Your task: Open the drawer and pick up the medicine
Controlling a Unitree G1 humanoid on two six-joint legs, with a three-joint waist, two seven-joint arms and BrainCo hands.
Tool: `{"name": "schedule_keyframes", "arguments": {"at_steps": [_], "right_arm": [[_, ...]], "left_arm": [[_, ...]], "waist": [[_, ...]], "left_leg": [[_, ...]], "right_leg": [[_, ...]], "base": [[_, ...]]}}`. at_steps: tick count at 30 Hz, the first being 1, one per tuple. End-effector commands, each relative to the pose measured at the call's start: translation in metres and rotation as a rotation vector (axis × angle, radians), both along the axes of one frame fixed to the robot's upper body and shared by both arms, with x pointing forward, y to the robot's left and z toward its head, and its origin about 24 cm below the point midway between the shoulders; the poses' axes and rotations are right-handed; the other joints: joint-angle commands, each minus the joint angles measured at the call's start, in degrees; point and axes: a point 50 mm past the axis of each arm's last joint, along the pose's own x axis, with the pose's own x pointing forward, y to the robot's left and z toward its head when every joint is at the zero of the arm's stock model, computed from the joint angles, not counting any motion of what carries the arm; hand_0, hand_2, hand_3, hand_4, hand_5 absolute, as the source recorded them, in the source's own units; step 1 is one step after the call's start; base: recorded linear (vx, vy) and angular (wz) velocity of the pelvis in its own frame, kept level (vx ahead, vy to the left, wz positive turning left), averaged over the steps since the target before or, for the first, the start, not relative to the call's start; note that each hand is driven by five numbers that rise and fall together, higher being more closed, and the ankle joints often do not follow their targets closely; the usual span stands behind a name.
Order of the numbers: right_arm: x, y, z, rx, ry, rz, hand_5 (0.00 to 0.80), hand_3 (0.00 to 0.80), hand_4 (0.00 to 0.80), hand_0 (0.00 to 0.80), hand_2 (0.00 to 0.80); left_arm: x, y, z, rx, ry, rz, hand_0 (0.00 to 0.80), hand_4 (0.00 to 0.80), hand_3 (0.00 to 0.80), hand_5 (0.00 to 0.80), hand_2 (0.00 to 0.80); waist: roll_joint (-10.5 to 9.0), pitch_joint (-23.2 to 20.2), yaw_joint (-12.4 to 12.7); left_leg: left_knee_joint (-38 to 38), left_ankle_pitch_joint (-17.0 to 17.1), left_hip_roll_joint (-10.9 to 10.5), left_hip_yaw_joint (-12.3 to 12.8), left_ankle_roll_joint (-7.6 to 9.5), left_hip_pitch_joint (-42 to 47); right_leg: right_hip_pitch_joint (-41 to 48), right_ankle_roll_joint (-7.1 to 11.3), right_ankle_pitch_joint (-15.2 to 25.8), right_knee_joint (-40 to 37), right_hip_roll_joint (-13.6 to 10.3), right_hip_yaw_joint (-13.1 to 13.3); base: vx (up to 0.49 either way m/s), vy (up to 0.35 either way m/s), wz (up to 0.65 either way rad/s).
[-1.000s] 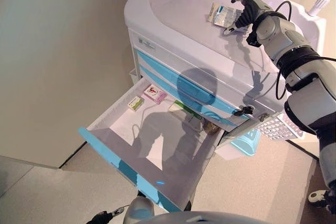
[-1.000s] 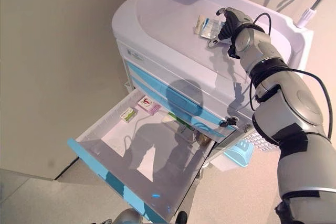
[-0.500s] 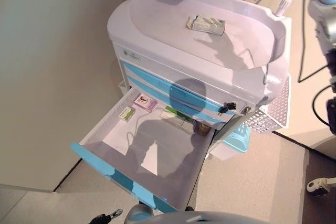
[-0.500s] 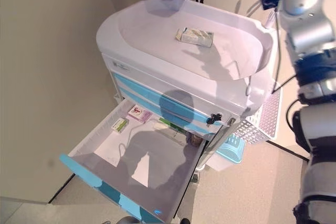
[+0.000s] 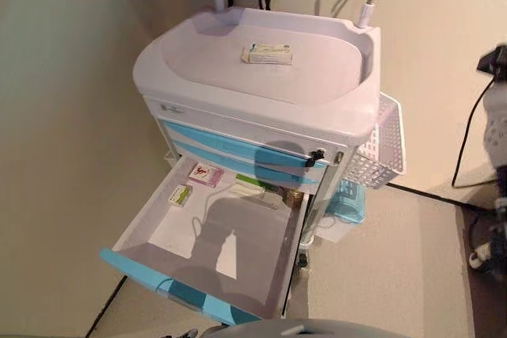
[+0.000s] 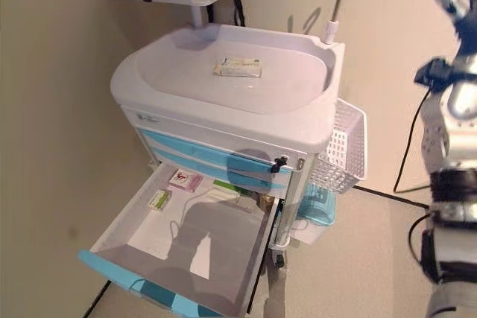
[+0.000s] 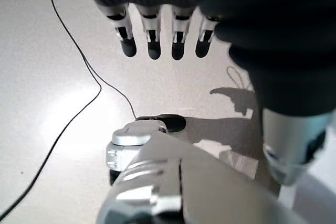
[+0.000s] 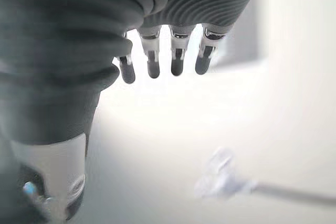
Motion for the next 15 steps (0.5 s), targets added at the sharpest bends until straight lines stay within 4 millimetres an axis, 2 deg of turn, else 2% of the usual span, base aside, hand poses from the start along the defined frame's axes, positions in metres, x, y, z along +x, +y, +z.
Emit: {"name": "schedule_keyframes", "arguments": {"at_steps": [1, 2, 3, 6, 7, 8, 9, 10, 11, 13, 14, 15], "right_arm": [[-0.012, -0.004, 0.003, -0.004, -0.065, -0.061, 0.000, 0.000, 0.000, 0.000, 0.000], [-0.012, -0.004, 0.003, -0.003, -0.065, -0.062, 0.000, 0.000, 0.000, 0.000, 0.000], [-0.024, -0.012, -0.031, 0.021, 0.033, -0.111, 0.000, 0.000, 0.000, 0.000, 0.000], [-0.045, -0.016, -0.078, 0.060, 0.169, -0.155, 0.000, 0.000, 0.000, 0.000, 0.000], [-0.052, -0.021, -0.101, 0.036, 0.287, -0.189, 0.000, 0.000, 0.000, 0.000, 0.000], [-0.065, -0.024, -0.133, 0.028, 0.433, -0.223, 0.000, 0.000, 0.000, 0.000, 0.000], [-0.065, -0.024, -0.134, 0.028, 0.434, -0.223, 0.000, 0.000, 0.000, 0.000, 0.000], [-0.073, -0.023, -0.166, 0.027, 0.589, -0.223, 0.000, 0.000, 0.000, 0.000, 0.000], [-0.073, -0.022, -0.167, 0.027, 0.589, -0.223, 0.000, 0.000, 0.000, 0.000, 0.000], [-0.079, -0.018, -0.201, -0.004, 0.777, -0.169, 0.000, 0.000, 0.000, 0.000, 0.000], [-0.079, -0.018, -0.201, -0.004, 0.777, -0.169, 0.000, 0.000, 0.000, 0.000, 0.000], [-0.081, -0.014, -0.215, -0.001, 0.843, -0.132, 0.000, 0.000, 0.000, 0.000, 0.000]], "left_arm": [[-0.002, 0.010, 0.001, 0.042, 0.067, -0.053, 0.000, 0.000, 0.000, 0.000, 0.000], [-0.002, 0.010, 0.001, 0.042, 0.067, -0.054, 0.000, 0.000, 0.000, 0.000, 0.000], [-0.006, 0.007, 0.000, 0.033, 0.091, -0.078, 0.000, 0.000, 0.000, 0.000, 0.000], [-0.007, 0.002, -0.001, 0.016, 0.099, -0.113, 0.000, 0.000, 0.000, 0.000, 0.000], [-0.007, 0.001, -0.001, 0.009, 0.102, -0.133, 0.000, 0.000, 0.000, 0.000, 0.000], [-0.005, 0.000, -0.001, -0.002, 0.088, -0.166, 0.000, 0.000, 0.000, 0.000, 0.000], [-0.005, 0.000, -0.001, -0.001, 0.089, -0.167, 0.000, 0.000, 0.000, 0.000, 0.000], [0.000, 0.000, -0.001, -0.006, 0.070, -0.191, 0.000, 0.000, 0.000, 0.000, 0.000], [-0.001, 0.001, -0.001, -0.005, 0.070, -0.191, 0.000, 0.000, 0.000, 0.000, 0.000], [0.012, 0.003, 0.001, -0.008, 0.022, -0.236, 0.000, 0.000, 0.000, 0.000, 0.000], [0.012, 0.003, 0.001, -0.008, 0.022, -0.235, 0.000, 0.000, 0.000, 0.000, 0.000], [0.021, 0.005, 0.003, -0.004, -0.012, -0.249, 0.000, 0.000, 0.000, 0.000, 0.000]], "waist": [[-1.46, 0.52, 0.45], [-1.49, 0.50, 0.49], [-0.99, 0.91, -0.27], [-0.38, 1.67, -1.33], [-0.10, 2.03, -1.68], [0.43, 3.11, -2.24], [0.39, 3.10, -2.20], [0.94, 4.60, -2.77], [0.88, 4.56, -2.73], [1.36, 8.40, -3.60], [1.36, 8.34, -3.59], [1.36, 10.21, -3.91]], "left_leg": [[1.51, -6.68, -4.54, 0.02, 3.48, 2.77], [1.50, -6.68, -4.54, 0.04, 3.48, 2.78], [1.58, -6.83, -4.62, 0.21, 3.64, 2.80], [1.84, -7.13, -4.78, 0.53, 3.95, 2.71], [1.94, -7.75, -4.83, 0.63, 4.10, 2.95], [2.49, -8.12, -4.95, 0.70, 4.37, 2.79], [2.58, -8.18, -4.95, 0.71, 4.37, 2.77], [3.75, -8.65, -5.21, 1.09, 4.72, 2.22], [3.98, -8.79, -5.22, 1.18, 4.74, 2.07], [8.81, -10.00, -5.92, 2.21, 4.86, -1.17], [8.92, -10.05, -5.92, 2.24, 4.86, -1.30], [11.52, -10.56, -6.21, 2.63, 4.81, -3.56]], "right_leg": [[-2.54, 4.33, 0.70, 3.16, -2.79, -0.63], [-2.54, 4.33, 0.70, 3.16, -2.79, -0.62], [-2.65, 4.33, 0.64, 3.33, -2.85, -0.36], [-3.20, 4.40, 0.47, 4.00, -2.99, 0.21], [-3.18, 4.45, -0.16, 4.42, -3.01, 0.50], [-3.82, 4.39, -0.68, 5.71, -3.17, 0.84], [-3.88, 4.39, -0.78, 5.89, -3.18, 0.86], [-5.07, 4.36, -1.30, 7.92, -3.36, 1.31], [-5.31, 4.37, -1.49, 8.28, -3.39, 1.41], [-9.19, 4.23, -2.47, 12.85, -3.72, 2.55], [-9.32, 4.23, -2.51, 12.95, -3.73, 2.59], [-11.55, 4.07, -2.63, 15.08, -3.89, 3.06]], "base": [[0.000, 0.017, -0.20], [-0.003, 0.015, -0.15], [-0.006, 0.023, -0.17], [-0.003, 0.033, -0.10], [-0.017, 0.046, -0.07], [-0.011, 0.036, -0.09], [-0.100, 0.062, -0.10], [-0.069, 0.039, -0.14], [-0.128, 0.064, -0.18], [-0.221, 0.071, -0.24], [-0.288, 0.067, -0.34], [-0.320, 0.027, -0.46]]}}
